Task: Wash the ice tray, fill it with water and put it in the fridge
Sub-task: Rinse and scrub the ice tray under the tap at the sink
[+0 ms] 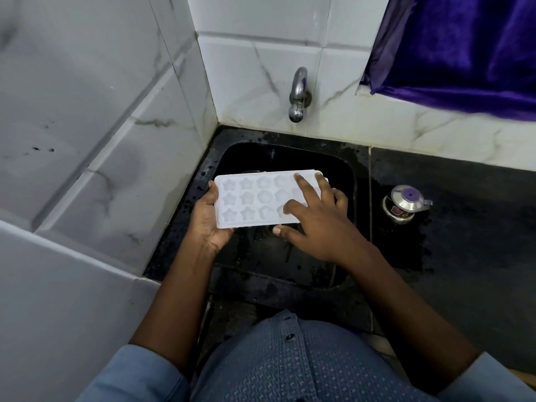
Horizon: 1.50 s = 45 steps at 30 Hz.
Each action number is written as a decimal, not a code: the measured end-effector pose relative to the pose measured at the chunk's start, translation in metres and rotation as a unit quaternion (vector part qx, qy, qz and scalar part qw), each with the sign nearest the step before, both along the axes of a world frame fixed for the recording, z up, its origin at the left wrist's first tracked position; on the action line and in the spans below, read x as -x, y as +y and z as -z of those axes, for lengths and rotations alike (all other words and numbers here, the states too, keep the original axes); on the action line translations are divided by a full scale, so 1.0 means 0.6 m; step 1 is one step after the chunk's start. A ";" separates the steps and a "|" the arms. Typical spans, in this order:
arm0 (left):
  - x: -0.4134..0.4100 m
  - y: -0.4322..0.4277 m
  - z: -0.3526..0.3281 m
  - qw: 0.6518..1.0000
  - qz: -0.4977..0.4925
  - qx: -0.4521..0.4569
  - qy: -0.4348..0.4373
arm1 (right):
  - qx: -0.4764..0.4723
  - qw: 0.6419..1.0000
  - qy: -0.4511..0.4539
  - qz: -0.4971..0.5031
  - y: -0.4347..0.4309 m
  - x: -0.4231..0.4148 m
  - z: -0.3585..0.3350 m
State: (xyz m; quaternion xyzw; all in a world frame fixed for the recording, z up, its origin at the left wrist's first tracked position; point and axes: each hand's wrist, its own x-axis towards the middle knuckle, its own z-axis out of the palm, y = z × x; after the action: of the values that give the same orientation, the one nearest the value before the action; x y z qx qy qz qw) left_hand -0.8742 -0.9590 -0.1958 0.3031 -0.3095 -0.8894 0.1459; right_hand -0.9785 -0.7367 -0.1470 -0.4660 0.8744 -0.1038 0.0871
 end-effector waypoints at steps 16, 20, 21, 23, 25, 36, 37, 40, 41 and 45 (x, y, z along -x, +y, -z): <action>0.002 0.008 -0.003 1.000 0.004 0.002 -0.010 | 0.002 1.000 -0.027 -0.005 0.003 0.009 -0.003; 0.003 0.010 -0.003 1.000 0.005 -0.001 -0.002 | 0.026 0.999 -0.042 -0.019 0.001 0.005 -0.007; 0.003 0.011 -0.003 1.000 0.005 -0.006 0.001 | 0.032 0.998 -0.040 -0.023 -0.001 0.003 -0.007; 0.004 0.015 -0.003 1.000 0.013 -0.012 0.008 | 0.026 0.998 -0.036 -0.035 -0.007 -0.001 -0.007; 0.004 0.018 -0.002 0.999 0.025 -0.012 0.018 | 0.007 0.998 -0.036 -0.056 -0.015 -0.006 -0.004; 0.000 0.022 -0.005 0.999 0.029 -0.018 0.025 | -0.006 0.998 -0.025 -0.065 -0.036 -0.012 0.001; 0.000 0.022 -0.005 0.999 0.028 -0.018 0.024 | -0.005 0.998 -0.021 -0.063 -0.038 -0.013 0.001; 0.001 0.019 -0.007 0.999 0.025 -0.017 0.024 | 0.000 0.999 -0.006 -0.046 -0.037 -0.008 0.000; 0.001 0.017 -0.008 0.999 0.026 -0.019 0.026 | 0.000 0.999 -0.003 -0.045 -0.036 -0.007 0.001; 0.003 0.016 -0.011 0.999 0.024 -0.033 0.022 | 0.000 0.998 -0.014 -0.060 -0.035 -0.011 0.001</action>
State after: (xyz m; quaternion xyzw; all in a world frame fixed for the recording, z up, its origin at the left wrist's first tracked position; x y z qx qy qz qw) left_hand -0.8758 -0.9496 -0.1891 0.2810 -0.2837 -0.9088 0.1207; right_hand -0.9720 -0.7579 -0.1479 -0.5159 0.8436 -0.1046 0.1058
